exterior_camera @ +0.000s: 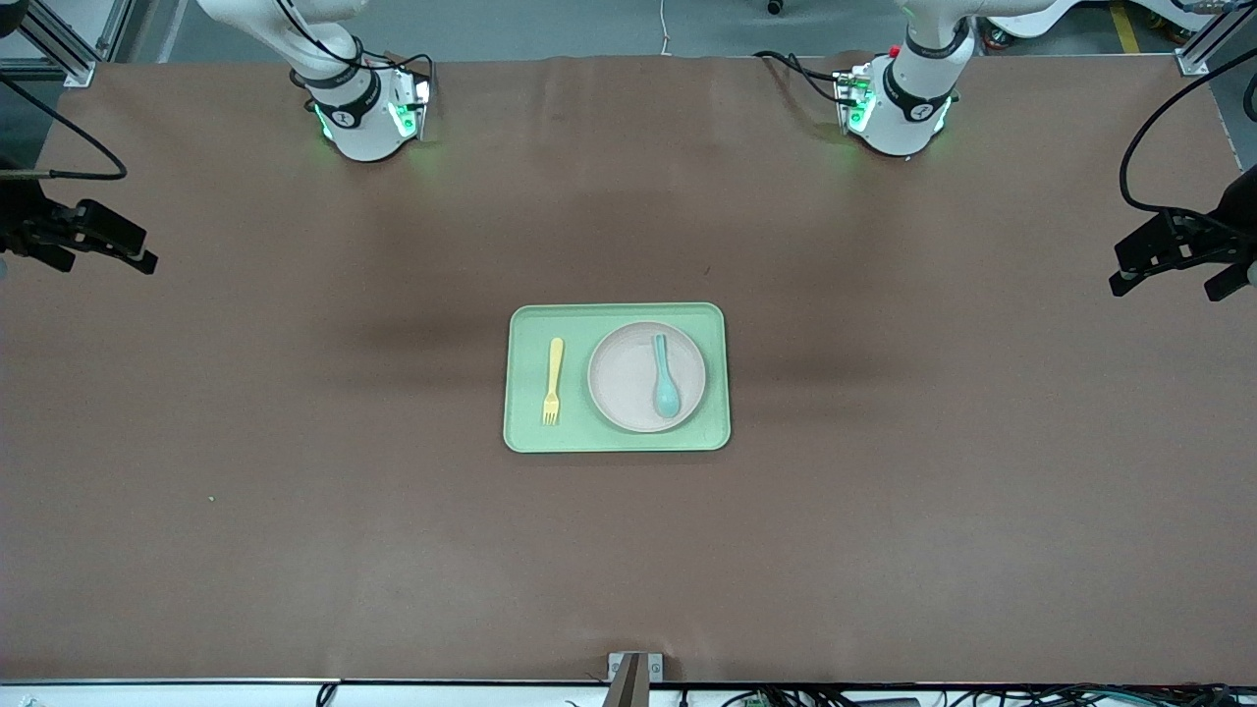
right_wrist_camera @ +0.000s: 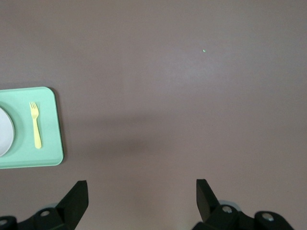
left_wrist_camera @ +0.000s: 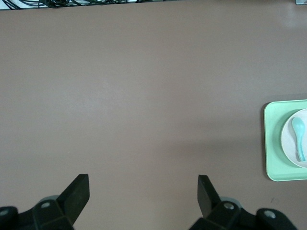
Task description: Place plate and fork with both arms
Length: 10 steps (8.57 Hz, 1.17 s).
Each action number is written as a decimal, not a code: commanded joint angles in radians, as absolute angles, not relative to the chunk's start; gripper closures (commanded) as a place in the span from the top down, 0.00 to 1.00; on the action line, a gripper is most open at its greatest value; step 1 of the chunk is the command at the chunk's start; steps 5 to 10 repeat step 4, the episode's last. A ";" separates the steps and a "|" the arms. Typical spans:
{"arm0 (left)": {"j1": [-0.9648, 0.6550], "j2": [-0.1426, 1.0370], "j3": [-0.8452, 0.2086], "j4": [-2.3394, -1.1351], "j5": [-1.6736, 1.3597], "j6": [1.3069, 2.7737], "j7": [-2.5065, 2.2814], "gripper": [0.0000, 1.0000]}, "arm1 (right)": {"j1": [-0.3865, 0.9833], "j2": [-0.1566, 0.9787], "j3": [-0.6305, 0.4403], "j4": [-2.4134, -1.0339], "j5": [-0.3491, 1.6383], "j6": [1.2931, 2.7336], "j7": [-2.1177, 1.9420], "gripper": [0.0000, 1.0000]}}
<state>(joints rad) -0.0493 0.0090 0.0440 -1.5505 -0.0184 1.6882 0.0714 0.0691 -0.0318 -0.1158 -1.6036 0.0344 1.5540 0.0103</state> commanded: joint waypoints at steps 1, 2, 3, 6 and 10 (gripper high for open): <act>-0.044 0.012 0.038 -1.534 -0.012 1.674 0.064 0.99 | 0.052 -0.028 -0.101 -1.583 0.020 1.529 -0.006 0.99; -0.044 0.012 0.038 -1.534 -0.012 1.675 0.064 0.99 | 0.057 -0.028 -0.101 -1.582 0.008 1.529 -0.006 0.99; -0.044 0.012 0.038 -1.534 -0.012 1.675 0.064 0.99 | 0.058 -0.028 -0.101 -1.582 0.003 1.529 -0.006 0.99; -0.046 0.012 0.038 -1.534 -0.012 1.675 0.064 0.99 | 0.061 -0.028 -0.101 -1.578 -0.008 1.529 -0.006 0.99; -0.046 0.012 0.038 -1.534 -0.012 1.675 0.064 0.99 | 0.061 -0.028 -0.101 -1.578 -0.008 1.529 -0.006 0.99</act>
